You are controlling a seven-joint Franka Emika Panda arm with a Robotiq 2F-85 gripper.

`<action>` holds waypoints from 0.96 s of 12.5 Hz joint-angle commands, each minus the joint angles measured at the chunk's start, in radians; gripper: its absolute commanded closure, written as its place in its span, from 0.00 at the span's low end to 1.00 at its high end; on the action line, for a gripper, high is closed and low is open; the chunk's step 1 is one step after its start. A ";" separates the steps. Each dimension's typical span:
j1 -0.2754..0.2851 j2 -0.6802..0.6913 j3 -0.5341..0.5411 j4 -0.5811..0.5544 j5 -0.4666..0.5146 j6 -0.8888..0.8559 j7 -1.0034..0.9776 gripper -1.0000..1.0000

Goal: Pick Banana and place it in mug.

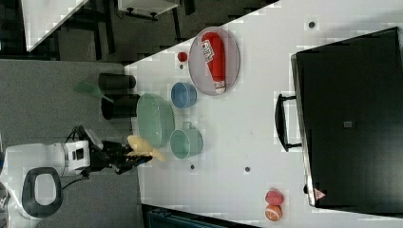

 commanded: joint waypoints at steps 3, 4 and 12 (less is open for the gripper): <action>0.036 0.107 0.128 -0.011 0.046 0.149 0.270 0.63; 0.036 0.143 0.152 -0.012 0.046 0.192 0.308 0.63; 0.037 0.398 0.204 -0.076 -0.035 0.522 0.451 0.63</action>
